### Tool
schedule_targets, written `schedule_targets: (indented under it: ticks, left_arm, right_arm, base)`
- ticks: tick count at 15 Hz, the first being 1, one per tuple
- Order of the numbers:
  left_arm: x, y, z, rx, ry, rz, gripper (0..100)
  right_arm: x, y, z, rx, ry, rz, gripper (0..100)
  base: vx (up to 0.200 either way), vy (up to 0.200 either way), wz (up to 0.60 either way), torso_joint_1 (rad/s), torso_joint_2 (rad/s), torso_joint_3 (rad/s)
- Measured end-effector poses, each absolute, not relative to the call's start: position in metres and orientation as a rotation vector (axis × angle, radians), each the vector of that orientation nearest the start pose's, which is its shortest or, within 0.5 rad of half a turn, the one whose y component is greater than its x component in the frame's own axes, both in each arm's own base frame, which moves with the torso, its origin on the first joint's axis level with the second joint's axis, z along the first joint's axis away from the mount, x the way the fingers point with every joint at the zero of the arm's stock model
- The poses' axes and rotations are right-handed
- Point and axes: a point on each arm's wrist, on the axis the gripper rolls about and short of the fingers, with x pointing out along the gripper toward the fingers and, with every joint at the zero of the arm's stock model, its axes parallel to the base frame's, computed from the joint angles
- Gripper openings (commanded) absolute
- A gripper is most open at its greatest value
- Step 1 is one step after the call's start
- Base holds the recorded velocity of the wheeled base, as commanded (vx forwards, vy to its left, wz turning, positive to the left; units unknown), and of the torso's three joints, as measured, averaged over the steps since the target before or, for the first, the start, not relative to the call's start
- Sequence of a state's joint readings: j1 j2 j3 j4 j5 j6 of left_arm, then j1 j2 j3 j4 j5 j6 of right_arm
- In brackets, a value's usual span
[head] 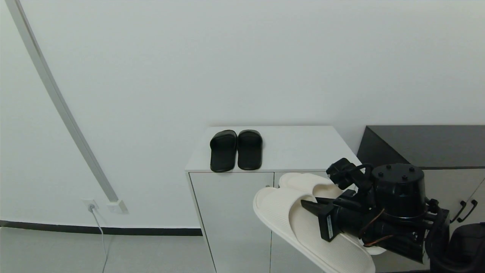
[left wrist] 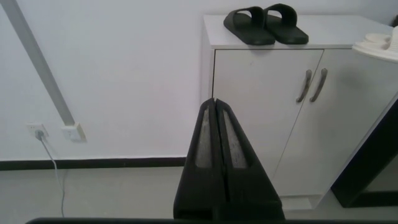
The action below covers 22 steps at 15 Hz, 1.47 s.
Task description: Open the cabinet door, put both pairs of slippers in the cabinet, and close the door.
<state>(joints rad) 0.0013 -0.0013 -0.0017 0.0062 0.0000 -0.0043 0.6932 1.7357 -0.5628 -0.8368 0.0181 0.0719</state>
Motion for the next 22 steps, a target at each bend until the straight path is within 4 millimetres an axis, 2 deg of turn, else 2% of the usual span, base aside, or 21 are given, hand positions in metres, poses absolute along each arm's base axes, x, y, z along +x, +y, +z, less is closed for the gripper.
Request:
schedule_targets:
  ticks: [3,4,22]
  left_arm:
    - [-0.0230,0.0000,0.0753,-0.004,0.003,0.001,0]
    - [-0.0230,-0.0001,0.0753,-0.005,0.003,0.001,100]
    - [-0.0230,0.0000,0.0753,-0.004,0.003,0.001,100]
  right_arm:
    - [0.2166,0.1809,0.1290,-0.049,0.354,0.693,0]
    - [0.2162,0.1812,0.1289,-0.049,0.354,0.695,0]
    - [0.2102,0.1809,0.1239,-0.072,0.345,0.711,0]
  base:
    - [0.000,0.000,0.00,-0.168,0.40,0.214]
    - [0.000,0.000,0.00,-0.203,0.47,0.266]
    - [0.000,0.000,0.00,-0.195,0.52,0.321]
